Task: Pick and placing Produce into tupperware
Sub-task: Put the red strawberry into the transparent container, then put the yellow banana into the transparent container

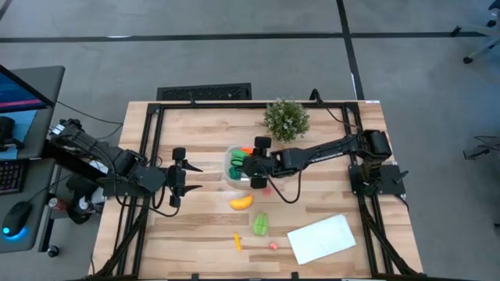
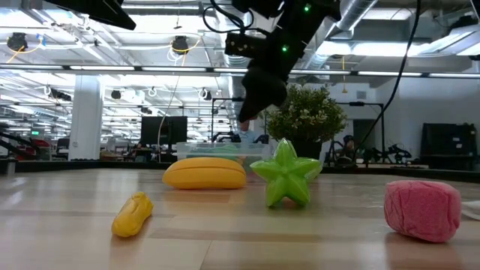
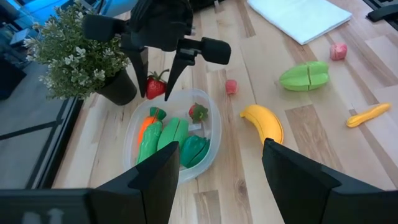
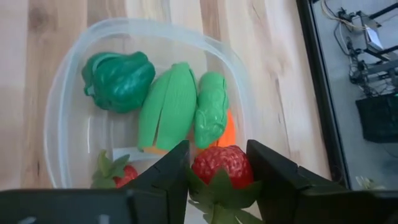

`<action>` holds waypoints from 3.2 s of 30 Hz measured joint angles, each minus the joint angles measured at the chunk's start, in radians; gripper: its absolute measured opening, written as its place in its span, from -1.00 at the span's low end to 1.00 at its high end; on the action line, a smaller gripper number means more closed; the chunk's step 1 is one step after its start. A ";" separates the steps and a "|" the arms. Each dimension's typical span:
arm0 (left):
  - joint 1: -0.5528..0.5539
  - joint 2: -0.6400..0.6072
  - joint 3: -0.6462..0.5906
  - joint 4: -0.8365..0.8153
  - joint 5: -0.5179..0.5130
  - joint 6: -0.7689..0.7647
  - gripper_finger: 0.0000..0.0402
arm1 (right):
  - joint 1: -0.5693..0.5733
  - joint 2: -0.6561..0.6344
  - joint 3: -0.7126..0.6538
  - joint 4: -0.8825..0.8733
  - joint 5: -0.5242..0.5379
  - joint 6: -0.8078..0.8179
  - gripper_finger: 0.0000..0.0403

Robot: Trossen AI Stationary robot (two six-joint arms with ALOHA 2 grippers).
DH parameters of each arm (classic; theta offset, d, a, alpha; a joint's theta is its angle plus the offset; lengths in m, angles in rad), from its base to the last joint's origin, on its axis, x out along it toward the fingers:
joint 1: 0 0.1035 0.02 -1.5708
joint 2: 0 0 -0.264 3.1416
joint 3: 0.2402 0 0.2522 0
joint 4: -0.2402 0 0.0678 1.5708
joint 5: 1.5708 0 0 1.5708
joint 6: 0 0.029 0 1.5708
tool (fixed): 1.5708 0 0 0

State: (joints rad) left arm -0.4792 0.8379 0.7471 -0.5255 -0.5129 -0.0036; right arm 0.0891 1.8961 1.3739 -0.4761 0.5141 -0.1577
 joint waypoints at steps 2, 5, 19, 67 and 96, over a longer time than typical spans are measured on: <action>0.000 0.000 0.000 0.000 0.000 0.000 0.09 | 0.000 0.000 0.000 0.008 -0.004 -0.001 -0.32; 0.000 0.000 0.000 0.000 0.000 0.000 0.09 | 0.000 0.000 0.000 0.023 -0.028 0.000 -0.27; 0.000 0.000 0.000 0.000 0.000 -0.008 0.09 | -0.026 0.000 -0.092 0.186 -0.107 0.016 -0.30; 0.000 0.002 0.000 0.027 0.084 -0.068 0.09 | 0.096 -0.019 -0.092 0.003 -0.121 0.046 -0.11; 0.001 0.569 -0.001 0.511 0.047 0.035 0.09 | 0.680 -0.410 -0.342 -0.241 0.478 0.629 -0.18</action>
State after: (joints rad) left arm -0.4782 1.4066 0.7464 -0.0147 -0.4663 0.0311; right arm 0.7691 1.4857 1.0321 -0.7169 0.9924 0.4713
